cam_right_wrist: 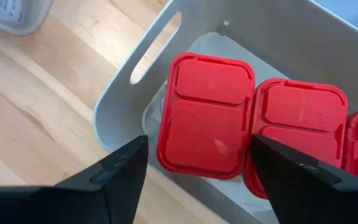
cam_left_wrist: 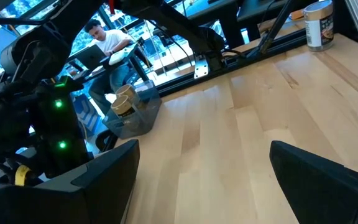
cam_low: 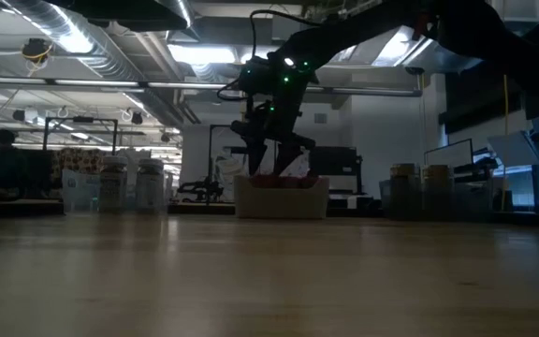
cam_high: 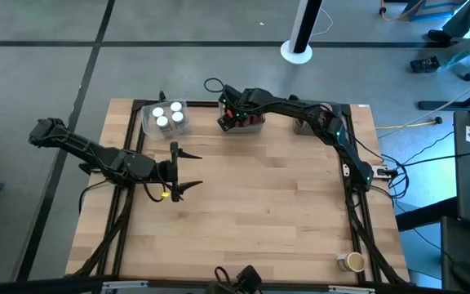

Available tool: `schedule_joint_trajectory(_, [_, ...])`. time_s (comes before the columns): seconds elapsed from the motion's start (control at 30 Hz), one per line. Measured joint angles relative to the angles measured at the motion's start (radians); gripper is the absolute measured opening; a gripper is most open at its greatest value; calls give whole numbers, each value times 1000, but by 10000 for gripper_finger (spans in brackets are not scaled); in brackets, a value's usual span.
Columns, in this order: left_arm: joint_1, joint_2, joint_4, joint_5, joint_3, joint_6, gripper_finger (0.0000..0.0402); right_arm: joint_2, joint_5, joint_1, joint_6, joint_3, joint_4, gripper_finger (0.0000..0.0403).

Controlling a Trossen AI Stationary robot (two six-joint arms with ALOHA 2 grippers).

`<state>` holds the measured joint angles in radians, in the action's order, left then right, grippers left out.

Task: Sort spices by type
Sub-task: Put the gold seasoning bottle into the black bin

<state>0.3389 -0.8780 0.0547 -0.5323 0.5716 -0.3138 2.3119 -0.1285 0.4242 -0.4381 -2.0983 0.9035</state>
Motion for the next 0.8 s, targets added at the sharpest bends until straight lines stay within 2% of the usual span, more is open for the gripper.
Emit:
schedule_joint_trajectory(0.2, [0,0,-1,0,0,0,347,-17,15,-12,54,2,13,283])
schedule_joint_trajectory(0.43, [0,0,-12,0,0,0,347,-107,8,-45,61,2,75,284])
schedule_joint_trajectory(0.8, [0,0,-13,0,0,0,347,-228,5,-230,51,2,311,284])
